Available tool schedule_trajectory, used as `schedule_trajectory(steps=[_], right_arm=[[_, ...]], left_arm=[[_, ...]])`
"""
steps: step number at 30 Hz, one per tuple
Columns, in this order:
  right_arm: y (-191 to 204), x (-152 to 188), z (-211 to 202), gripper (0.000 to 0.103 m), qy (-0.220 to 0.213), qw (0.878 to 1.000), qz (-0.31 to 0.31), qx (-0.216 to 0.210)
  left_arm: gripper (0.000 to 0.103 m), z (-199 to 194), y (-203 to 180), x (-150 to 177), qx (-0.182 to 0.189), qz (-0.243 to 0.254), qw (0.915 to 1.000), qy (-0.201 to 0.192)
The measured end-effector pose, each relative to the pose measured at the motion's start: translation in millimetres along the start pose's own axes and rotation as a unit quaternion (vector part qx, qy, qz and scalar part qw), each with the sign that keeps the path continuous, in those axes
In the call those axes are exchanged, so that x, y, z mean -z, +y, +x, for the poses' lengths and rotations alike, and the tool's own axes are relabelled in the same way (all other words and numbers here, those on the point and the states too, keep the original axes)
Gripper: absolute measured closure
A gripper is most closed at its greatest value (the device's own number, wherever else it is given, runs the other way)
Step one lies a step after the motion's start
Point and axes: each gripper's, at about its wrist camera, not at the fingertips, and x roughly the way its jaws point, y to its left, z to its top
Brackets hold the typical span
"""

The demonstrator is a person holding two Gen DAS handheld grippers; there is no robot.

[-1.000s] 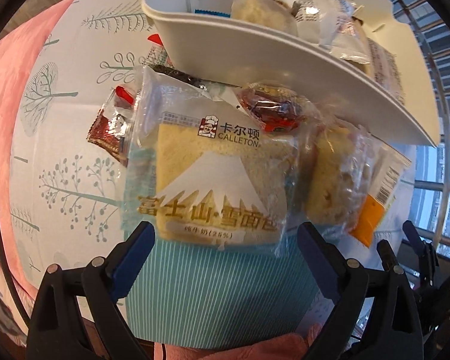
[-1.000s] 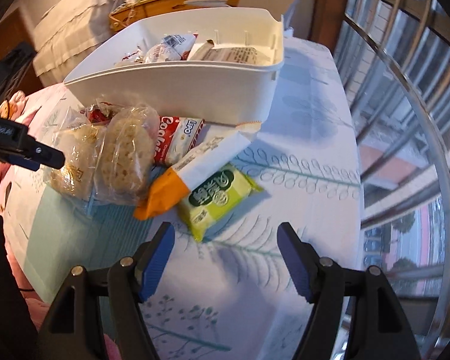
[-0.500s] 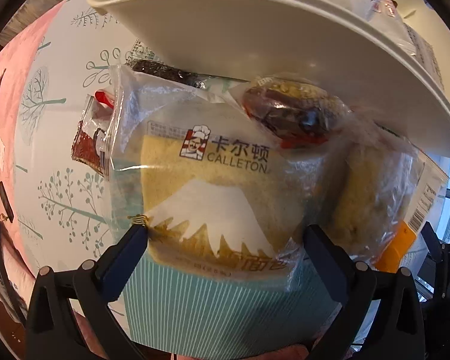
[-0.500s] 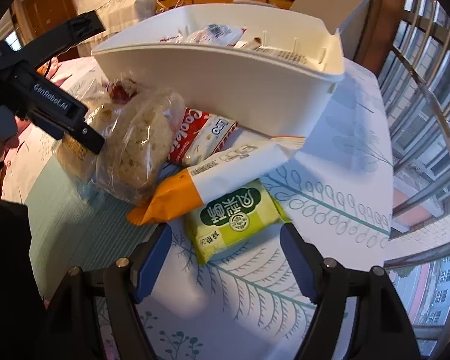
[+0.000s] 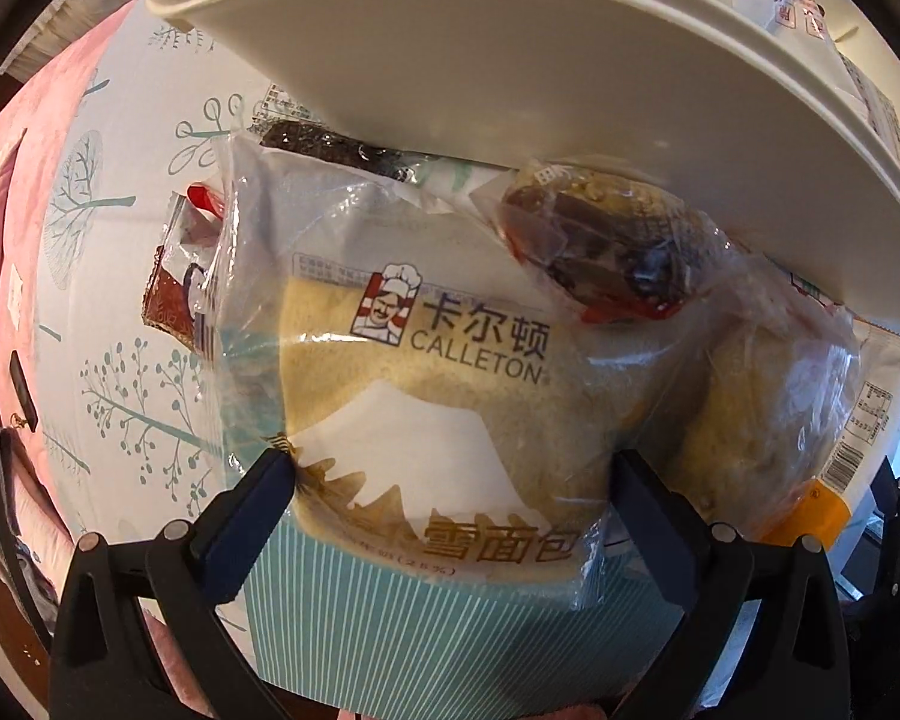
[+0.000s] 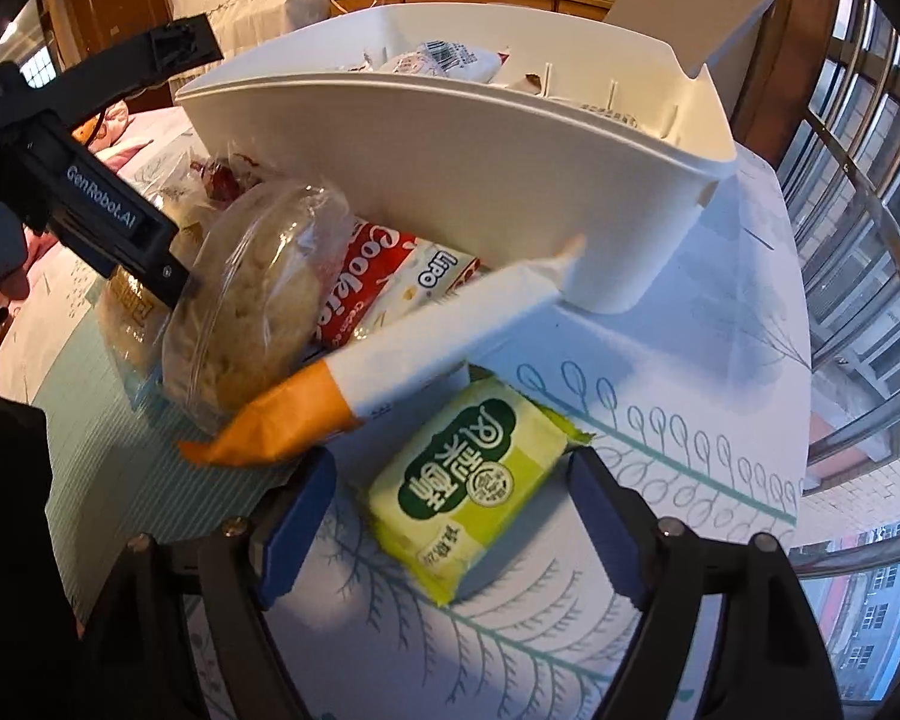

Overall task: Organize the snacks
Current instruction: 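Grasp the green-yellow packet with the right tool while the left tool grasps the Calleton bread bag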

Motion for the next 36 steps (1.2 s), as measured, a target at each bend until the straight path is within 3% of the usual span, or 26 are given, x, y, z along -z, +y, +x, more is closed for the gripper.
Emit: schedule_trajectory(steps=[9, 14, 20, 29, 34, 36], right_arm=[[-3.0, -4.5, 2.6, 0.025, -0.01, 1.0, 0.022, 0.011], [-9.1, -4.3, 1.7, 0.048, -0.011, 0.999, 0.03, 0.024], [-12.9, -2.5, -2.8, 0.065, 0.0, 0.999, 0.035, 0.028], [-12.1, 3.1, -10.7, 0.065, 0.022, 0.997, 0.068, 0.005], [-12.0, 5.2, -19.1, 0.065, 0.024, 0.996, 0.09, 0.002], [-11.3, 5.9, -22.1, 0.065, 0.023, 0.995, 0.095, 0.004]], left_arm=[[0.0, 1.3, -14.8, 8.1, -0.013, 0.0, 0.9996, -0.024], [0.001, 3.2, -17.9, 15.3, -0.015, -0.001, 0.9994, -0.032], [0.002, -13.5, -19.6, 31.2, -0.014, 0.0, 0.999, -0.042], [0.01, -24.0, -15.5, 53.7, -0.009, 0.01, 0.998, -0.062], [0.052, -42.8, -30.9, 73.2, -0.013, 0.065, 0.9929, -0.099], [0.06, -47.8, -33.5, 79.7, -0.005, 0.073, 0.9914, -0.108]])
